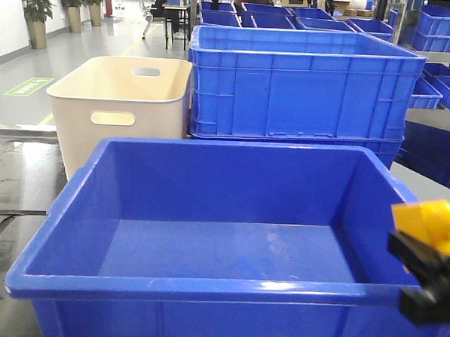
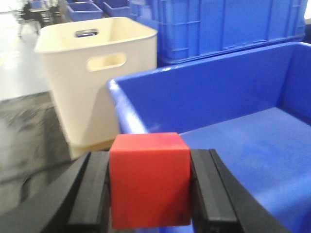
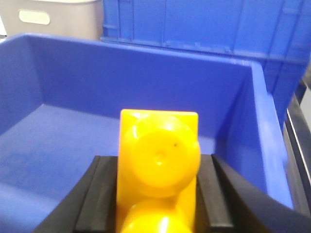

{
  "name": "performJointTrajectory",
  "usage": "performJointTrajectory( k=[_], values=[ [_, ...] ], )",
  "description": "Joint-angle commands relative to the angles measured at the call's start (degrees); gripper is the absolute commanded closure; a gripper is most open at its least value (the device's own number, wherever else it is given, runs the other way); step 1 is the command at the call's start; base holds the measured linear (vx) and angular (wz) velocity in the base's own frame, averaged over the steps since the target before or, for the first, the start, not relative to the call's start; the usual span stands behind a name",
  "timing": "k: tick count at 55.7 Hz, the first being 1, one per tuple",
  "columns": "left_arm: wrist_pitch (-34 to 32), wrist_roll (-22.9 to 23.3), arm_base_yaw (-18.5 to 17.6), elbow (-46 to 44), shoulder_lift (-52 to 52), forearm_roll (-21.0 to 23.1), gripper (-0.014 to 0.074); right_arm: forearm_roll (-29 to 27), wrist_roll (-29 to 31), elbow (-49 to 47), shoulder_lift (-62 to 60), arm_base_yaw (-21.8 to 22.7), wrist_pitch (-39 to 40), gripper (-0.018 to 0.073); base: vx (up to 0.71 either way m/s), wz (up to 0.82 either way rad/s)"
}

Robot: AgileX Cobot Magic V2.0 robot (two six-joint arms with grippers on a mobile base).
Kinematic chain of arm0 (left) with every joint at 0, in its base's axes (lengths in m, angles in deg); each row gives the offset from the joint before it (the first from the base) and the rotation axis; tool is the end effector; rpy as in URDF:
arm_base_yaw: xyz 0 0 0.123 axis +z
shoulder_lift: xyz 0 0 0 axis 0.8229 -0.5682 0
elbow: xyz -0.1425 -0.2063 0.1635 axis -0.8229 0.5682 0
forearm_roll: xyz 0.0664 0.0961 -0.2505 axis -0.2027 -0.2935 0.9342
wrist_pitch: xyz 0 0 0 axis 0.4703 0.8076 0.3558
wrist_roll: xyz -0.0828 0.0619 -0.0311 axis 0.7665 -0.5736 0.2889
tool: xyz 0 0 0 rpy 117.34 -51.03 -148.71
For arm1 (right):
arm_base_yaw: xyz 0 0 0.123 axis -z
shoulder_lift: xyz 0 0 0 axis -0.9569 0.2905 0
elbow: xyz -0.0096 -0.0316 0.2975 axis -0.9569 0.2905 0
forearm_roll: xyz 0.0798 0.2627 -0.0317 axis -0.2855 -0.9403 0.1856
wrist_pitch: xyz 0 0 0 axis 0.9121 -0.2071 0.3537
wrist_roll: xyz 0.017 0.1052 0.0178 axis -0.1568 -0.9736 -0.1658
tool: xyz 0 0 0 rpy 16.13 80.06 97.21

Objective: Pick red and yellow blocks into blue bin

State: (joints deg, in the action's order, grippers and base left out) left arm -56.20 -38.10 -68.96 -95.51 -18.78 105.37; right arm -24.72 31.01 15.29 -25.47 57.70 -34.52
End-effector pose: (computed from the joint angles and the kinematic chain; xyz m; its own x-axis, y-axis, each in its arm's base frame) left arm 0.1841 -0.0556 0.3982 -0.1162 0.1271 -0.9851 0.3422 0.9362 0.0805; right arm 0.2147 0.0607 0.3696 -0.2044 -0.1228 -0.9712 -0.2925 0.9544 -0.0591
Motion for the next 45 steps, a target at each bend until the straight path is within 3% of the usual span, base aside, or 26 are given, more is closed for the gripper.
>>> performJointTrajectory(
  k=[1,8,23,30,45],
  values=[
    [-4.20,-6.98,-2.86,-8.64,-9.21,6.44,0.0594,0.12,1.46,-6.88,5.09,-0.03,5.19,0.0569,0.00,0.00],
    [-4.07,-15.46,-7.67,-19.34,-23.22,14.05,0.0594,-0.13,1.46,-13.94,13.81,-0.03,5.09,0.0569,0.00,0.00],
    [0.78,-15.66,-10.84,-36.49,-43.52,18.29,0.0571,-0.07,1.66,-18.95,22.69,-0.03,7.12,0.0522,0.00,0.00],
    [5.92,-15.69,-11.41,-41.80,-47.06,18.75,0.0500,-0.07,1.66,-18.95,22.80,-0.03,7.22,0.0410,0.00,0.00],
    [5.85,-15.86,-11.42,-43.13,-46.94,18.69,0.0157,-0.08,1.66,-18.95,22.80,-0.03,7.41,0.0052,0.00,0.00]
  ],
)
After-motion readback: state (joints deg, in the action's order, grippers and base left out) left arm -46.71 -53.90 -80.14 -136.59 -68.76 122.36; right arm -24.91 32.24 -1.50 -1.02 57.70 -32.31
